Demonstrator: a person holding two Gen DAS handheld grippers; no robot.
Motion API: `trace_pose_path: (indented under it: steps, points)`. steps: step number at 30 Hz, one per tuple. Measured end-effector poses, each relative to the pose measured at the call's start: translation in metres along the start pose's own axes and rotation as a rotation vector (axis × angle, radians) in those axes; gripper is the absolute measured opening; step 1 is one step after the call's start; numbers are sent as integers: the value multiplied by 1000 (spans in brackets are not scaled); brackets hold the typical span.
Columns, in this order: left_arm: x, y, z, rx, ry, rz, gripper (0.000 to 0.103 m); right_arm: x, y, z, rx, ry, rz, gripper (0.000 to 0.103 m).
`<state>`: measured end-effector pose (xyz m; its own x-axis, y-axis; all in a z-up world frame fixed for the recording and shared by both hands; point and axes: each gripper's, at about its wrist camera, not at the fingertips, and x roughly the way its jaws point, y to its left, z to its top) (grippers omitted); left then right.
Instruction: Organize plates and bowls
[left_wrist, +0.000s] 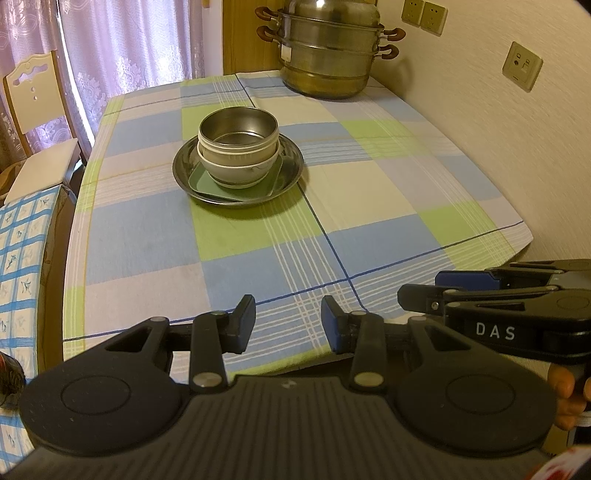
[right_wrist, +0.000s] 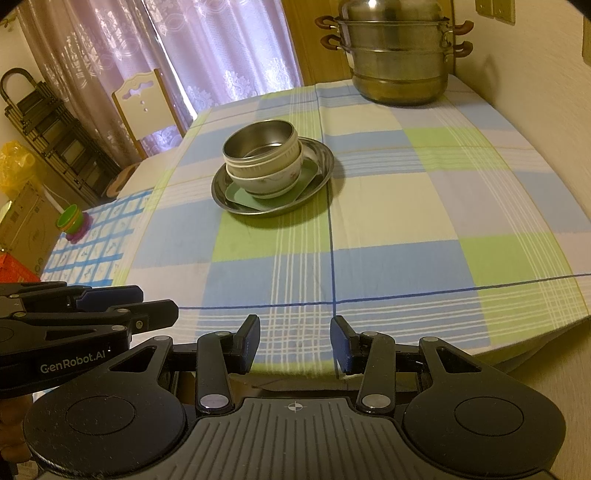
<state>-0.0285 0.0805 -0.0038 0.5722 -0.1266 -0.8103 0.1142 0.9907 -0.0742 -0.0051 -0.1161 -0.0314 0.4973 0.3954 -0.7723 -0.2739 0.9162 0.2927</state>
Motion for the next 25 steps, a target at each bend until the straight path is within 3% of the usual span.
trace_pose_path:
  steps: [25]
  points:
    - [8, 13, 7, -9, 1, 7, 36, 8, 6, 7, 0, 16, -3, 43]
